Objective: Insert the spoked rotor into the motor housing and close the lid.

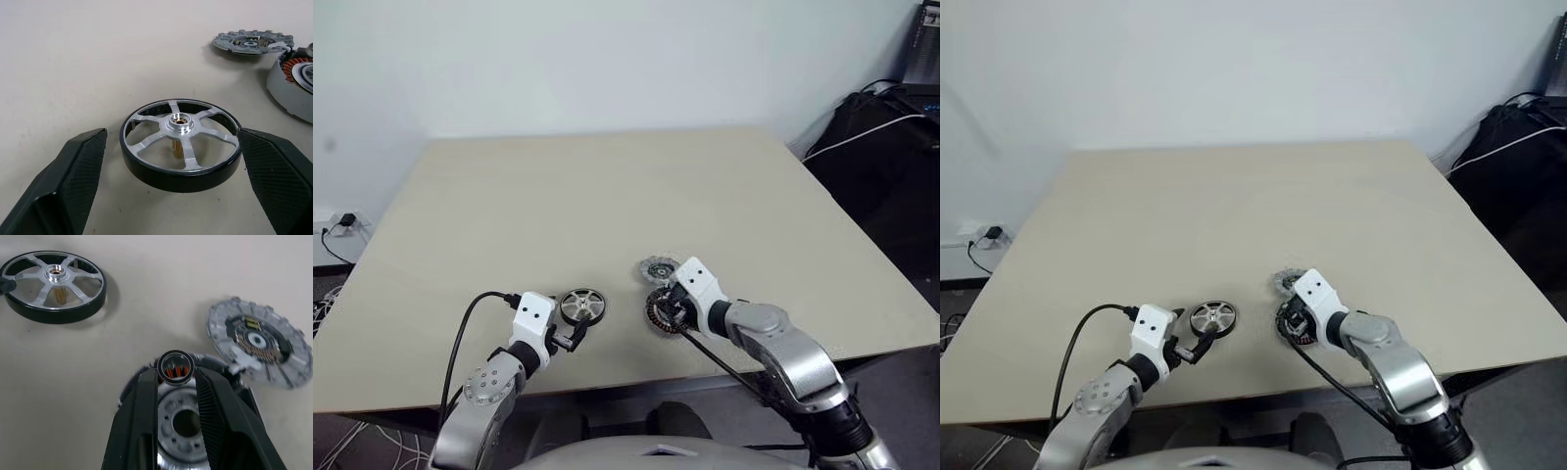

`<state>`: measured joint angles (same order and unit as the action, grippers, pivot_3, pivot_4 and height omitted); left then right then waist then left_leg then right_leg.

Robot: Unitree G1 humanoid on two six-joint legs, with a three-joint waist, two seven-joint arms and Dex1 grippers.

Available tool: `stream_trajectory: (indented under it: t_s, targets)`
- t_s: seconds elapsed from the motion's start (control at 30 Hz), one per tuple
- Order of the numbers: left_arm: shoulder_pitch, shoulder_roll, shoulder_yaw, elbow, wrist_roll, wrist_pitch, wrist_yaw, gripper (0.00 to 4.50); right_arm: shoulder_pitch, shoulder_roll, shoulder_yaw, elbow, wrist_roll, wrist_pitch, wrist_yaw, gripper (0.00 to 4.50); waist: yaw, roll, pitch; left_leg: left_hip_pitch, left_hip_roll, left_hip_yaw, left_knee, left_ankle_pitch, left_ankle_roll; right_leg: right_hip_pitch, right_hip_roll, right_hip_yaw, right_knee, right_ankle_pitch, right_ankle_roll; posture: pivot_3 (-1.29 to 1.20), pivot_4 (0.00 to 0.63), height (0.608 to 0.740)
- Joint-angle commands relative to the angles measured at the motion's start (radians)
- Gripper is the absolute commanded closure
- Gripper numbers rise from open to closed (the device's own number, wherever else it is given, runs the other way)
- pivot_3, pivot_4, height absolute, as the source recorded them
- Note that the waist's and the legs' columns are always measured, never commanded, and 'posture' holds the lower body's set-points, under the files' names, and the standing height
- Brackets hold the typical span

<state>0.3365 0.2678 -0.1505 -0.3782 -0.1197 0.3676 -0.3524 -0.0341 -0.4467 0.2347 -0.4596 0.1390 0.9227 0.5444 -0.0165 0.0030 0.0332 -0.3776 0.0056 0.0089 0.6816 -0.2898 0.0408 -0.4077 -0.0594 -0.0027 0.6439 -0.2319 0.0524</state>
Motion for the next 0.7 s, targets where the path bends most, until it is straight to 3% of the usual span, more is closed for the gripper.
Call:
stream_trajectory:
  t_s: [0.03,0.7]
  targets:
    - [-0.016,0.002,0.000,-0.032,-0.008,-0.010,-0.007,0.00,0.017,-0.019,-0.036,-0.049,0.024,0.005,-0.006,3.72,0.004,0.000,0.000,0.000,0.000,0.000,0.000,0.000,0.000,0.000,0.000,0.000,0.000,0.000,0.000,0.00,0.000,0.740]
    - [-0.011,-0.001,-0.002,-0.040,-0.006,-0.003,0.001,0.00,0.054,-0.057,-0.054,0.052,0.042,-0.028,-0.012,3.72,0.005,-0.002,0.001,0.000,0.000,0.000,0.000,0.000,0.000,0.000,0.000,0.000,0.000,0.000,0.000,0.00,0.000,0.740]
